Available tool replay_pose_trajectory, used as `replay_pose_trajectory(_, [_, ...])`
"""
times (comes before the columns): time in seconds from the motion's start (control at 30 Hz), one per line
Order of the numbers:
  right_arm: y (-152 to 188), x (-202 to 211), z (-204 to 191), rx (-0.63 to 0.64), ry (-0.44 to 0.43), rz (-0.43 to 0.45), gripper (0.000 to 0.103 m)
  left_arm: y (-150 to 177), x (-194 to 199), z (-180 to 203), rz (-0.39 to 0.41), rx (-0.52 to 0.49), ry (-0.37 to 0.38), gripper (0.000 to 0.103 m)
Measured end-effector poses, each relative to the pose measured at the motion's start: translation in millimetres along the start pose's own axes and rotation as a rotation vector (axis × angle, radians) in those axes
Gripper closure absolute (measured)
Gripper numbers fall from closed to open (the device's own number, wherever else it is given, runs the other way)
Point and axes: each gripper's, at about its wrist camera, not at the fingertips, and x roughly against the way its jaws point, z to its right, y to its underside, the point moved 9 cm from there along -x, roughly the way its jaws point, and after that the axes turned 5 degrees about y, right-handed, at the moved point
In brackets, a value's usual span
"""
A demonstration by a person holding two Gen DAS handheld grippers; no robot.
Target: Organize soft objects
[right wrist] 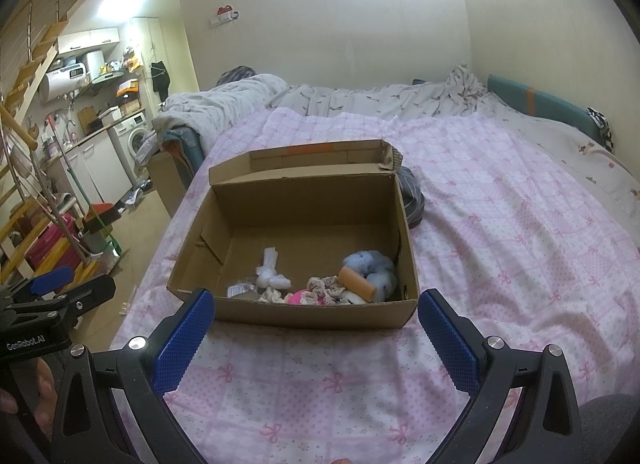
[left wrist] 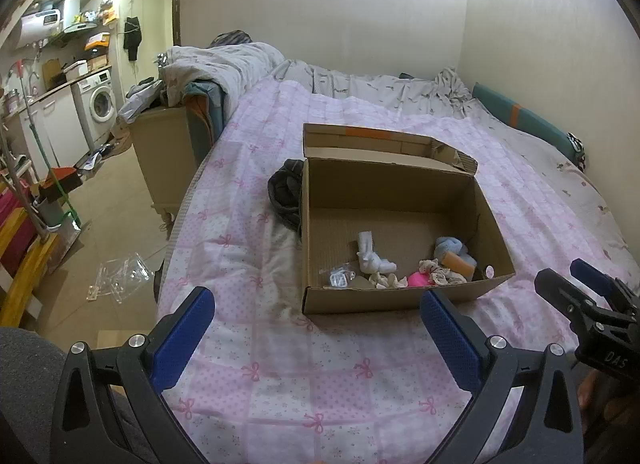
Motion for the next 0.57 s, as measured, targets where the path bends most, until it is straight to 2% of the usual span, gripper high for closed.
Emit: replay_pose_trajectory(0.57, [0.5, 0.0, -0.8, 0.001, 0.001, 0.000, 0.000, 2.6, -1.6, -1.0, -0.011, 0.004, 0.005, 0.000])
